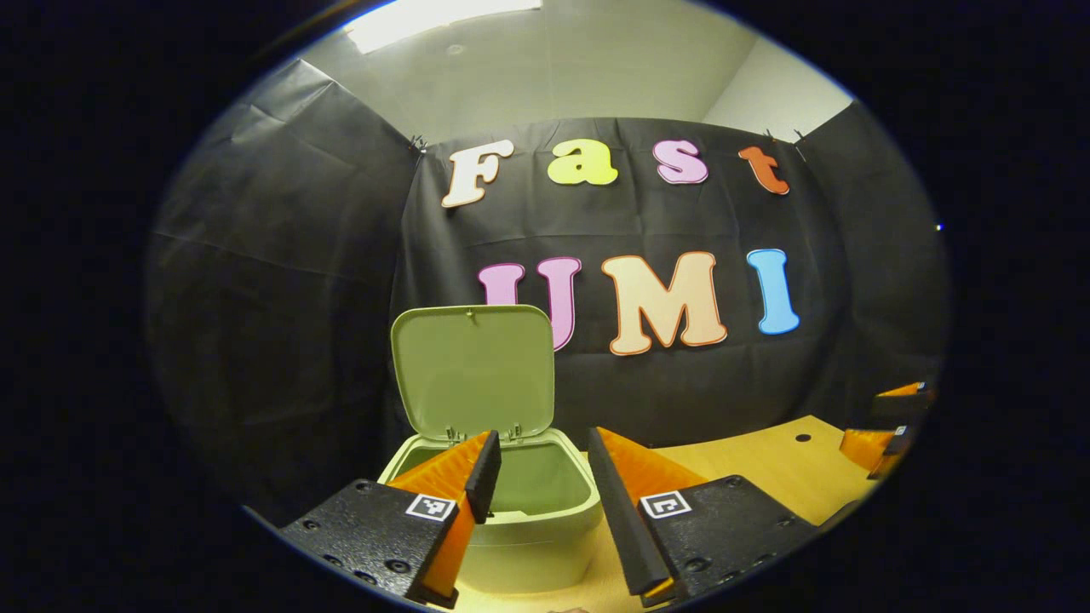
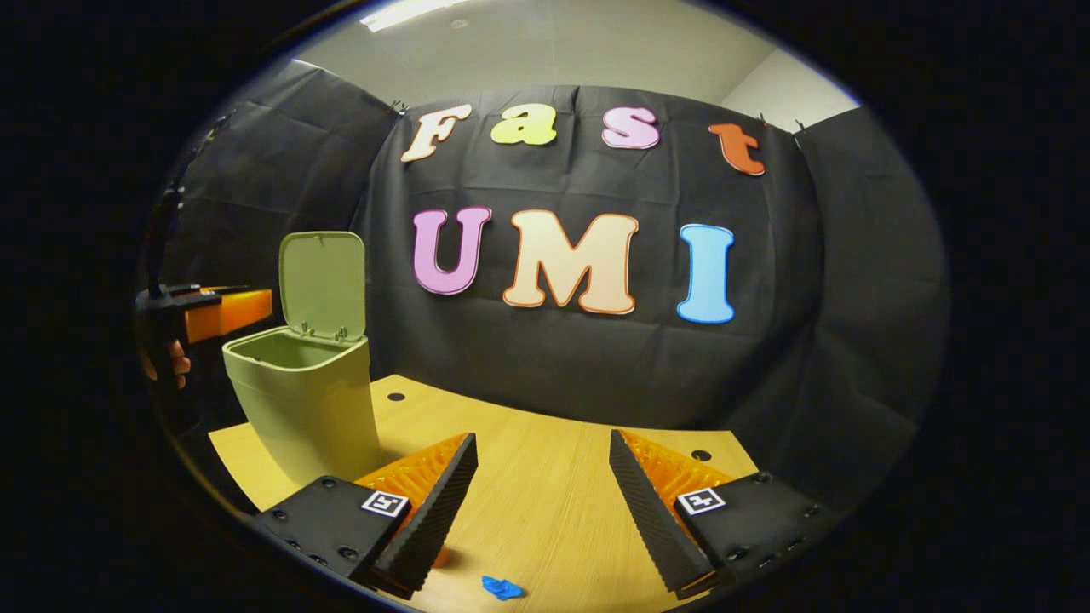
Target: Press the lid of the desktop garbage bin to open it, pick up the crumpled paper on the desktop and throw it into the bin, then pick up the pop can on the desktop and drop it into the bin, and finally close the garbage bin lid.
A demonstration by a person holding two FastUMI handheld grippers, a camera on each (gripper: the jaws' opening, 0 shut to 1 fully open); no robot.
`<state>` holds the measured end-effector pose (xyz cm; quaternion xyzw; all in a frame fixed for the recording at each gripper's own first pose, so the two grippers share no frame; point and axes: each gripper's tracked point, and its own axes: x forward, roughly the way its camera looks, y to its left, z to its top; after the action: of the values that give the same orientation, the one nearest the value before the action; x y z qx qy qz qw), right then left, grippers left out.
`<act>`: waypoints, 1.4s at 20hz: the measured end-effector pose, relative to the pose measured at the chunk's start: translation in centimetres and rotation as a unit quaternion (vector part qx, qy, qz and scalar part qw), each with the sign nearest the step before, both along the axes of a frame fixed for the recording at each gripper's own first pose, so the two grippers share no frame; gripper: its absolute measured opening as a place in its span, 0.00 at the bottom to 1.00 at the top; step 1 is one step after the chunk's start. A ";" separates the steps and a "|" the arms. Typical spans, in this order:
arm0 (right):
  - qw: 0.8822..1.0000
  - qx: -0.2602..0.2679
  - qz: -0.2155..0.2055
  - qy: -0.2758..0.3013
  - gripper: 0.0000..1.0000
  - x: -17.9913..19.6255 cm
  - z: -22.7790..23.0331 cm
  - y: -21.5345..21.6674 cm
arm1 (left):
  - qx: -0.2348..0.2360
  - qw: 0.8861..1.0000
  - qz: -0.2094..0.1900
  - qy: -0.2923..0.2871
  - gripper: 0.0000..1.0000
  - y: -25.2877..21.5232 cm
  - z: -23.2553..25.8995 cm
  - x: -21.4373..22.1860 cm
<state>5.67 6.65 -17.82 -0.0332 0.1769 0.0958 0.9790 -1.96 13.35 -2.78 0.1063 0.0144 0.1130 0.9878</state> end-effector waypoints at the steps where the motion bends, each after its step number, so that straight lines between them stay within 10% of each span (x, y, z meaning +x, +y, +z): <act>1: 1.000 -0.005 0.004 0.010 0.98 -0.1 -0.9 0.1 | 0.000 1.000 -0.003 -0.004 0.69 -0.2 0.3 -0.2; 16: 0.982 -0.070 0.060 0.165 0.99 -2.2 -16.9 0.7 | 0.019 0.999 0.006 -0.027 0.84 -1.0 3.9 -3.1; 28: 0.945 -0.088 0.086 0.304 1.00 -7.2 -26.3 0.2 | 0.029 0.998 0.052 -0.007 0.84 1.5 3.0 -5.8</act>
<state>-1.50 6.82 -44.11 -0.1031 0.4705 0.1688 0.8600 -7.72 14.84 0.18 0.1333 0.0093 0.1656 0.9771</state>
